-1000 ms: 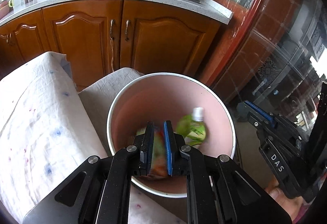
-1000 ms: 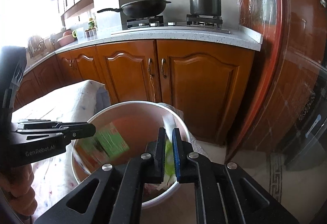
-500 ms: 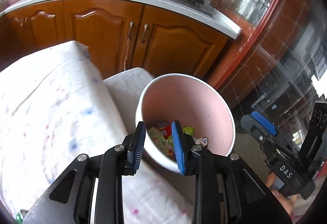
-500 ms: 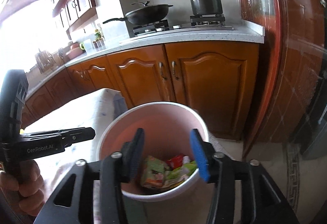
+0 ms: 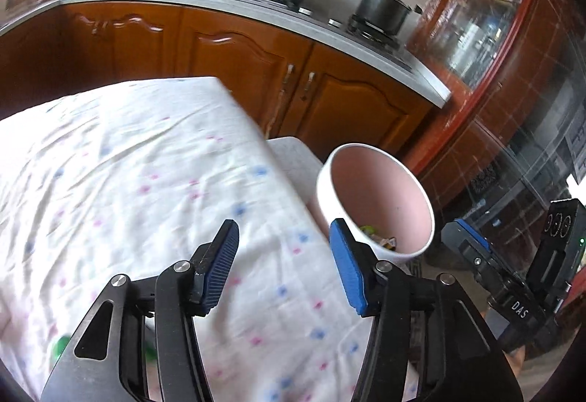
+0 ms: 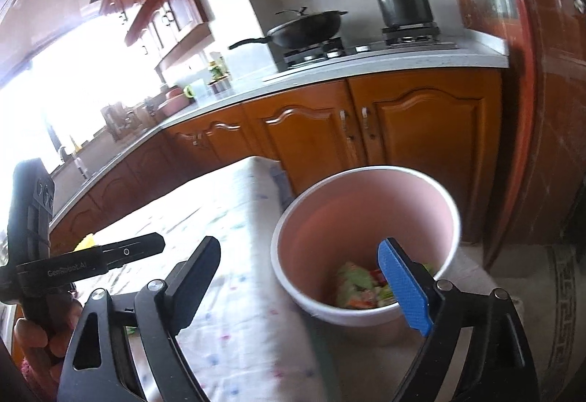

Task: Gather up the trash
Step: 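Move both open tools back over the white sponge and green can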

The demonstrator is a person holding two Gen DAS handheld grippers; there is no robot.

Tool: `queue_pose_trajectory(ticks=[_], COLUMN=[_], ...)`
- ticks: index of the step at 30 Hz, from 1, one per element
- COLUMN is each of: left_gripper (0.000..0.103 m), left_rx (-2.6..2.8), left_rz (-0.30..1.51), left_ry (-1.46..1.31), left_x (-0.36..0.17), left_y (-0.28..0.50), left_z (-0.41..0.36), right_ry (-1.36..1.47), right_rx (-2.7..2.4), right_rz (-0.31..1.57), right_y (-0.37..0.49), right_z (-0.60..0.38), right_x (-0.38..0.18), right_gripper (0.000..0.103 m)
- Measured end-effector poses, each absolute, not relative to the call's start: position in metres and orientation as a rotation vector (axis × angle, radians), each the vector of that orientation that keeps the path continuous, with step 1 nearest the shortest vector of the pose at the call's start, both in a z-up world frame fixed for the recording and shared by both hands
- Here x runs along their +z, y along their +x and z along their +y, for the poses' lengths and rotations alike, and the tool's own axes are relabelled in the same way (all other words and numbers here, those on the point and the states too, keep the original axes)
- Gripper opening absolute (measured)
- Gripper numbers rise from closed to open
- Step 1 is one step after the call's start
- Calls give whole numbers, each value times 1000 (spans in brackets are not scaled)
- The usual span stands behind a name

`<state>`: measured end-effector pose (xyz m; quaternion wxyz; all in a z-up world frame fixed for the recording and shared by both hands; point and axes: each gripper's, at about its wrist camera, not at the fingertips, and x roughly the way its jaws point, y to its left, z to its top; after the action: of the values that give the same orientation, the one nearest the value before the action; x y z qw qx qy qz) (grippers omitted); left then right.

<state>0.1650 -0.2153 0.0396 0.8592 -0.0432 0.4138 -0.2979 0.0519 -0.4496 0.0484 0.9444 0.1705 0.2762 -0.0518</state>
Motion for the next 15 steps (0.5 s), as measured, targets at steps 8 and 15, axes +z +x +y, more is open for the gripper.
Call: queue_pose_trajectory(ticks=[8, 15], left_gripper=[57, 58], left_rx=[-527, -434], left_rz=[855, 863], left_ry=[-138, -175], left_x=[34, 25], left_y=[150, 139], left_z=[-143, -84], right_ry=[333, 338], right_rx=[-10, 62], right_rz=[570, 593], right_y=[52, 56], right_z=[-401, -366], right_x=[49, 41], right_gripper=[92, 98])
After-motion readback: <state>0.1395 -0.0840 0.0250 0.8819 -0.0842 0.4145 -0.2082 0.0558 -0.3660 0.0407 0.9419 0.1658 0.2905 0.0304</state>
